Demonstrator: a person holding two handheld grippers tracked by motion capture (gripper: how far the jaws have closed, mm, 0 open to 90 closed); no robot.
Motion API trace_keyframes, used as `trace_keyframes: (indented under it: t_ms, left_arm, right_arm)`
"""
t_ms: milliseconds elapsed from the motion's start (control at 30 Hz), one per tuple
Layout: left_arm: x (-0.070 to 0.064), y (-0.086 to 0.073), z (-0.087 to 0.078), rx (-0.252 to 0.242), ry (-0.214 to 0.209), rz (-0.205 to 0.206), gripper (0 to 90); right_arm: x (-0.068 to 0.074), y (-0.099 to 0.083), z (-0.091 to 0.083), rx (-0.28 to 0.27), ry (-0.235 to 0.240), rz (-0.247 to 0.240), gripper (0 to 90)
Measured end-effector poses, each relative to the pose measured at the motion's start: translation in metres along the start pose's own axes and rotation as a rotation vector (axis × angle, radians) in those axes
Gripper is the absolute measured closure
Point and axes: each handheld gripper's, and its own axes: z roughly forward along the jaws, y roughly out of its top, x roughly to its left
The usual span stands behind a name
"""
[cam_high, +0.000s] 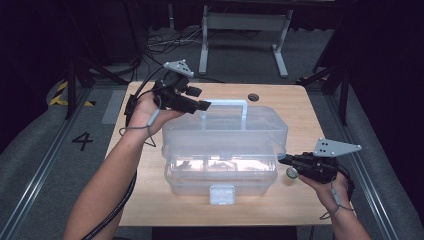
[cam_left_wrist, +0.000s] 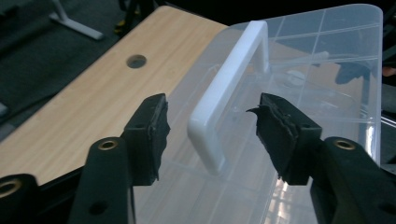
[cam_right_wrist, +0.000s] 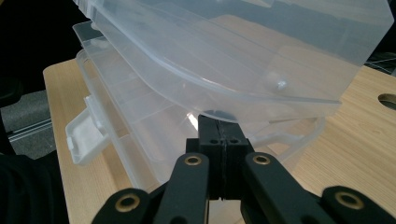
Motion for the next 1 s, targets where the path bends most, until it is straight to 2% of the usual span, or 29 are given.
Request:
trace_keyframes:
  t_ms: [67,133,333,433,533,667,900,1000]
  left_arm:
    - [-0.001,-0.005,-0.011,-0.048,0.017,-0.018,42.6]
    - [-0.003,-0.008,-0.019,-0.084,0.01,-0.039,43.6]
    - [-0.015,-0.017,-0.044,-0.126,0.016,-0.039,48.5]
    - [-0.019,-0.02,-0.049,-0.119,0.006,-0.03,52.5]
    - [-0.027,-0.026,-0.055,-0.098,0.008,-0.021,63.7]
    - [-0.032,-0.033,-0.062,-0.109,-0.001,-0.03,76.2]
    - [-0.034,-0.046,-0.064,-0.104,-0.017,-0.041,88.1]
    - [-0.035,-0.051,-0.064,-0.099,-0.032,-0.041,89.2]
  right_arm:
    - [0.0,0.002,0.001,-0.002,0.001,-0.004,90.0]
    - [0.0,0.003,0.0,-0.011,-0.002,-0.004,90.0]
    - [-0.002,0.008,-0.001,-0.028,-0.01,0.0,90.0]
    - [-0.003,0.01,-0.001,-0.031,-0.01,0.002,90.0]
    - [-0.005,0.012,-0.001,-0.04,-0.008,0.009,90.0]
    - [-0.006,0.015,0.0,-0.045,-0.008,0.007,90.0]
    - [-0.008,0.02,0.002,-0.053,-0.019,0.01,90.0]
    - [-0.01,0.023,0.002,-0.057,-0.026,0.008,90.0]
